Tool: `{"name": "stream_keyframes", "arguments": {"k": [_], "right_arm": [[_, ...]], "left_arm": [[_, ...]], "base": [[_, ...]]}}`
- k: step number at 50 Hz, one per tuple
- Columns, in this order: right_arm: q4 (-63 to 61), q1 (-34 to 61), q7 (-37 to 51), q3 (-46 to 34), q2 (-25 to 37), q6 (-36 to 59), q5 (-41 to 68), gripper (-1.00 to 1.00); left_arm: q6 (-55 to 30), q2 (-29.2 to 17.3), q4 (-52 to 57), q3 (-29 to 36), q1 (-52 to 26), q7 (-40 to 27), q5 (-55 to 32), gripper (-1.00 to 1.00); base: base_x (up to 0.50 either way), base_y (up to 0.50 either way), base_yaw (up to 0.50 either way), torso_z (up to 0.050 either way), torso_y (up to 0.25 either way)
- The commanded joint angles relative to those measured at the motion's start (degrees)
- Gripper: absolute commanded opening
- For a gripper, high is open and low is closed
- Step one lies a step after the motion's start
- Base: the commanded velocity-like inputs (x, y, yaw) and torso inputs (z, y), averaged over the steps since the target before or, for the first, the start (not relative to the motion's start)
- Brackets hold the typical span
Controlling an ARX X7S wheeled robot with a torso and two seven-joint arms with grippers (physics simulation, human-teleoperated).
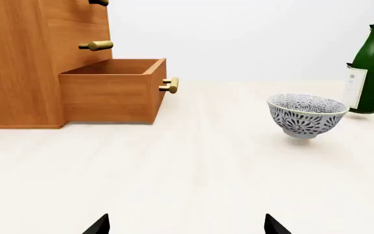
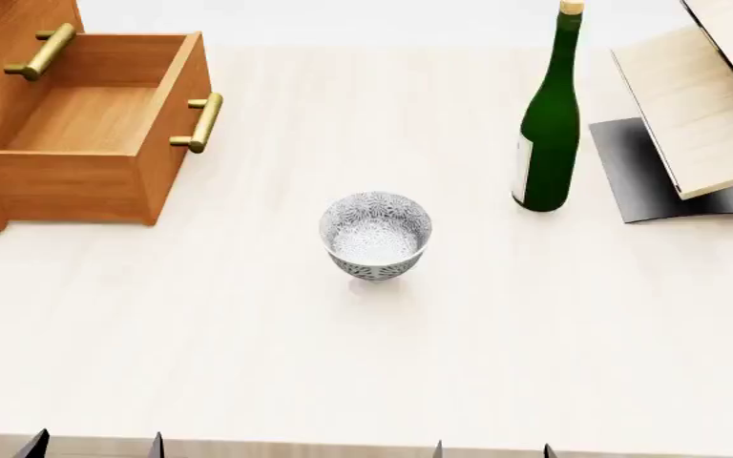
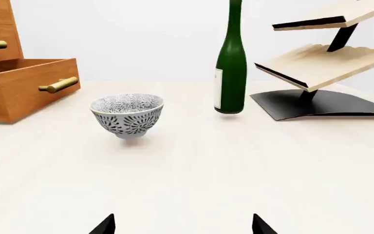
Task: Put the bowl in the bottom drawer of the cabinet and close it.
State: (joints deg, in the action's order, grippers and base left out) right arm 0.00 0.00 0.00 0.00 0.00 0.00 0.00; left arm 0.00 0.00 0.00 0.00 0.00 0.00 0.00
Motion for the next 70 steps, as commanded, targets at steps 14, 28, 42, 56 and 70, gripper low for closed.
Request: {"name": "stream_keyframes", "arguments": {"k": [14,28,42,56,70], "right_arm": [[-4.45,-0.25,2.82,-1.69,3.1,5.61,5.93,1.0],[-4.37,0.64,3.49,-2.98,4.78,5.97,7.21,1.0],[-30.91,8.26,7.25,-1.45,8.06,35.68,11.23,1.0],[-47.71,20.16,12.81,-0.39,8.26,55.24,14.27,1.0],[-48.01,23.89,13.48,0.84,8.51,57.66,15.68,1.0]], "left_arm": [[-0.25,-2.58,0.68,2.99,0.85,-3.44,-4.04,1.0],[-3.4,-6.2,27.52,3.97,15.31,-7.36,-1.37,1.0],[5.24,-7.72,28.03,3.12,27.28,-7.95,-4.68,1.0],[7.83,-7.94,19.98,2.97,25.28,-8.07,-7.62,1.0],[9.49,-8.43,19.1,3.58,24.91,-9.05,-7.47,1.0]], "base": [[0.0,0.0,0.0,0.0,0.0],[0.0,0.0,0.0,0.0,0.0],[0.0,0.0,0.0,0.0,0.0],[0.0,0.0,0.0,0.0,0.0],[0.0,0.0,0.0,0.0,0.0]]}}
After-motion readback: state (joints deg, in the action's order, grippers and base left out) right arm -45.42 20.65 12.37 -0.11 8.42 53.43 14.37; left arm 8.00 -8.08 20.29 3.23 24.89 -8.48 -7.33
